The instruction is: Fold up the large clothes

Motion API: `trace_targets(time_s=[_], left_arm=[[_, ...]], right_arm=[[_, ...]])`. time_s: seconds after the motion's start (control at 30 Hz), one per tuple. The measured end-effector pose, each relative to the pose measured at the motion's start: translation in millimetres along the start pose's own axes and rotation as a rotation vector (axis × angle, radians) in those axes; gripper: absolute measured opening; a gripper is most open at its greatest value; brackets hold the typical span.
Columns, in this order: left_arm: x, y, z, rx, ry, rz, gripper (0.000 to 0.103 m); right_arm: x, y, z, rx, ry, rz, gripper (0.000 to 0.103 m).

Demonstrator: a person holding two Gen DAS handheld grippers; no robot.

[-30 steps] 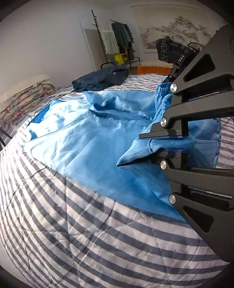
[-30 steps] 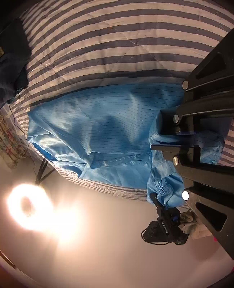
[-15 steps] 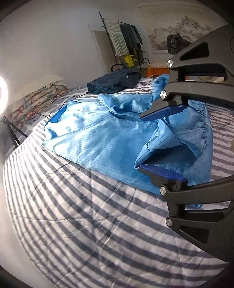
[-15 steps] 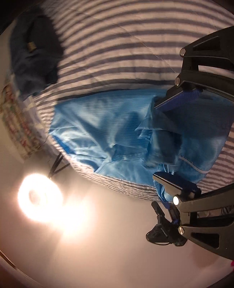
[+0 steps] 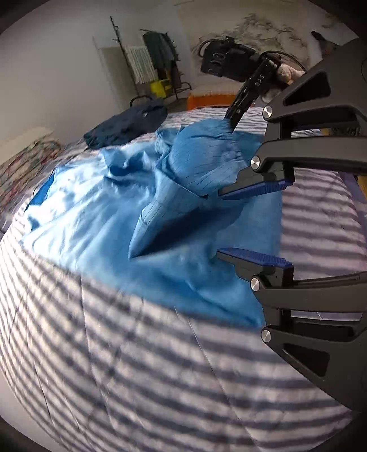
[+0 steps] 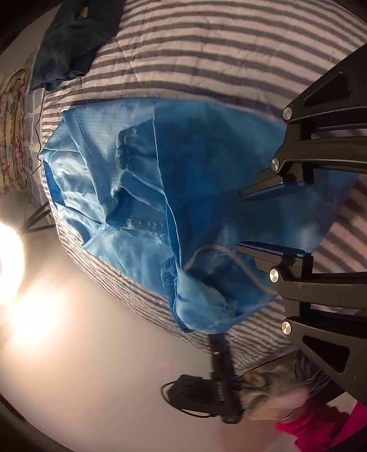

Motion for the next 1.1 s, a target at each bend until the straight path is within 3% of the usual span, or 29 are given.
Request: trace_targets(time_s=[0.1,0.2,0.27,0.33,0.4,0.53,0.63,0.8,0.83,0.87,0.9,1.1], left_arm=[[-22,10,1,0.046,-0.088,0.053,0.035],[-51,5,-9,-0.057,-0.118,0.172,0.036],[-61,-4,-9,-0.067,-0.117,0.222,0.036],[-63,-7,-7,-0.060,-0.078,0.217,0.036],[-58,-2,-4,-0.067,-0.008,0.175,0.045],[-42,15,-6,-0.130,0.087,0.106,0.046],[-41,29,4,-0.160,0.172,0.100,0.046],[-57,48,11,-0.185,0.230,0.084,0.046],[-59,51,10,-0.179,0.217,0.078,0.042],[-62,53,7,-0.177,0.199,0.078,0.022],[-63,53,4,-0.186,0.181,0.076,0.009],[-63,45,-18,-0.171,0.066,0.079,0.006]], right_arm=[[-11,8,1,-0.004,0.019,0.019,0.032],[-21,17,0,0.012,0.034,0.037,0.034],[-29,20,2,0.036,0.031,0.057,0.035],[-34,14,4,0.050,0.033,0.081,0.043],[-33,4,10,0.070,0.032,0.106,0.055],[-25,-16,39,0.134,0.086,0.131,0.055],[-19,-17,54,0.146,0.150,0.122,0.055],[-14,-12,55,0.146,0.142,0.094,0.055],[-14,-11,55,0.148,0.137,0.094,0.055],[-14,-11,55,0.147,0.137,0.093,0.055],[-14,-11,57,0.150,0.140,0.092,0.055],[-10,-11,60,0.156,0.141,0.083,0.053]])
Point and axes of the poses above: each gripper's, at about its wrist camera, not at the fingertips, and y roughly the way its jaws point, z to its right, x to its underside, the point moved 5 cm from there along y, roughly the way its jaws point, and after that the axes turned 7 degrees about z, right-handed, at the moved point
